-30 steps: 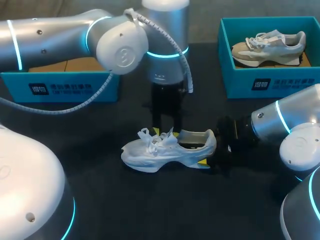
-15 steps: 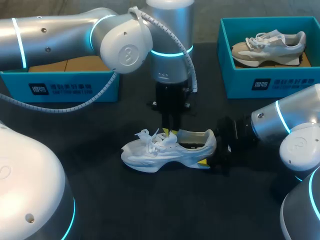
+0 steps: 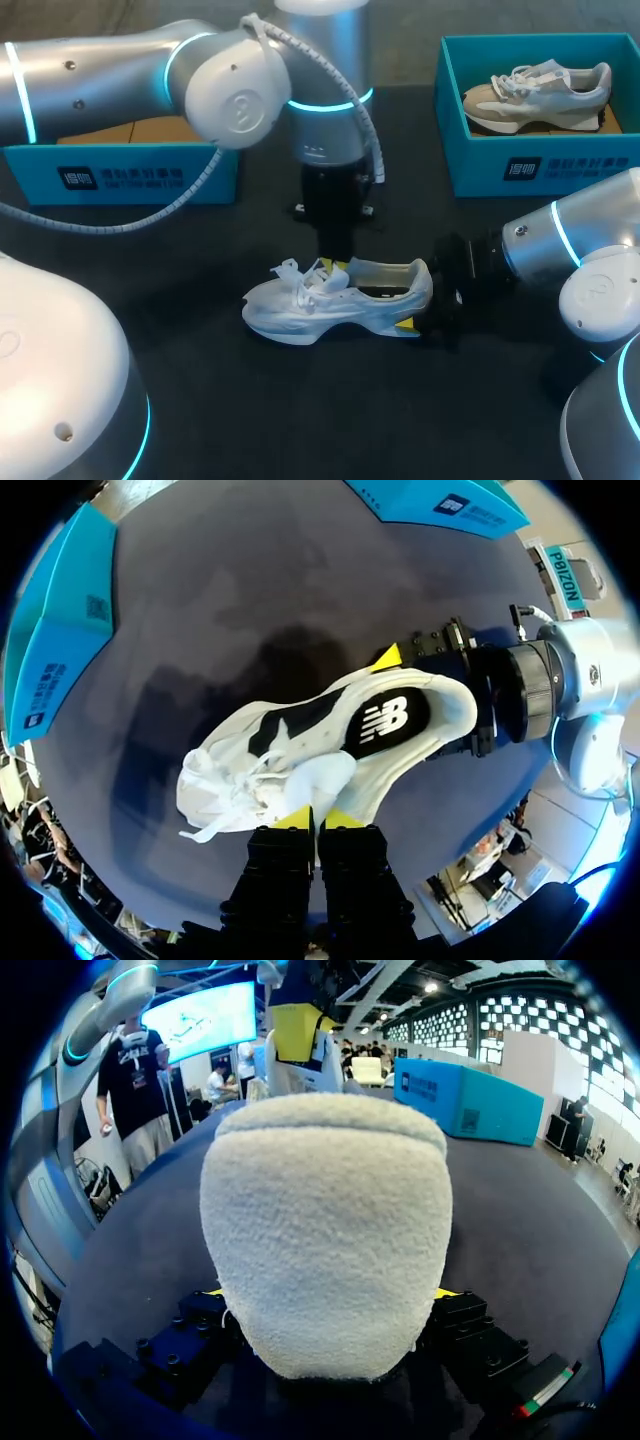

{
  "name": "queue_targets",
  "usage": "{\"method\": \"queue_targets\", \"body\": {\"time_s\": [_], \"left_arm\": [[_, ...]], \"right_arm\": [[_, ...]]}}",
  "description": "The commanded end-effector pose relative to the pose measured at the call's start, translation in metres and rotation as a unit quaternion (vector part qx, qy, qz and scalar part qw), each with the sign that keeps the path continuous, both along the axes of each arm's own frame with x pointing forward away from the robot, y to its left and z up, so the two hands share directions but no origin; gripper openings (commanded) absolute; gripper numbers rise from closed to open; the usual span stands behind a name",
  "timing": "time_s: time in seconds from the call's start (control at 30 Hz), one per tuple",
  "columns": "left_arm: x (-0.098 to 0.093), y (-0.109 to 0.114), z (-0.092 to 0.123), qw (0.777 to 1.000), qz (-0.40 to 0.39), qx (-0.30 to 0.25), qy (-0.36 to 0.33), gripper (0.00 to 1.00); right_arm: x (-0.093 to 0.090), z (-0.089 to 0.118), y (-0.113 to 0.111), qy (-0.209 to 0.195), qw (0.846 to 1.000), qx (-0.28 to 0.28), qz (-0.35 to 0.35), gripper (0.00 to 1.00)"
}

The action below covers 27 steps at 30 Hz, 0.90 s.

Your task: Take the shoe out of the shoebox, open the shoe tongue, remove and reinsert the insole, then place the shoe into the shoebox

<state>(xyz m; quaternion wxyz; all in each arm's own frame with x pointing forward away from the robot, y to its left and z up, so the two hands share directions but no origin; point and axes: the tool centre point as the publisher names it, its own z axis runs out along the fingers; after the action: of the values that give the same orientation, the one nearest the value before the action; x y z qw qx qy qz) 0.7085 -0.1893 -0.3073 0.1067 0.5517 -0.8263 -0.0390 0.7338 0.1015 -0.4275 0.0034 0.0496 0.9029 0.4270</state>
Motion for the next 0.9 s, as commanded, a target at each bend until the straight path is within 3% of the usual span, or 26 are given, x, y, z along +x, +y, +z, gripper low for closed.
{"method": "queue_targets", "body": {"time_s": [0.03,0.67,0.9], "left_arm": [[-0.004,0.026,0.001,1.000,0.013,-0.023,-0.001,0.00],[-0.004,0.074,-0.002,0.998,0.034,-0.054,0.008,0.00],[-0.008,0.088,-0.017,0.998,0.035,-0.053,0.013,0.00]], "right_arm": [[-0.001,-0.003,0.004,0.000,1.000,-0.002,0.000,0.00],[-0.001,-0.003,0.004,0.000,1.000,-0.002,0.000,0.00],[-0.001,-0.003,0.004,0.000,1.000,-0.002,0.000,0.00]]}}
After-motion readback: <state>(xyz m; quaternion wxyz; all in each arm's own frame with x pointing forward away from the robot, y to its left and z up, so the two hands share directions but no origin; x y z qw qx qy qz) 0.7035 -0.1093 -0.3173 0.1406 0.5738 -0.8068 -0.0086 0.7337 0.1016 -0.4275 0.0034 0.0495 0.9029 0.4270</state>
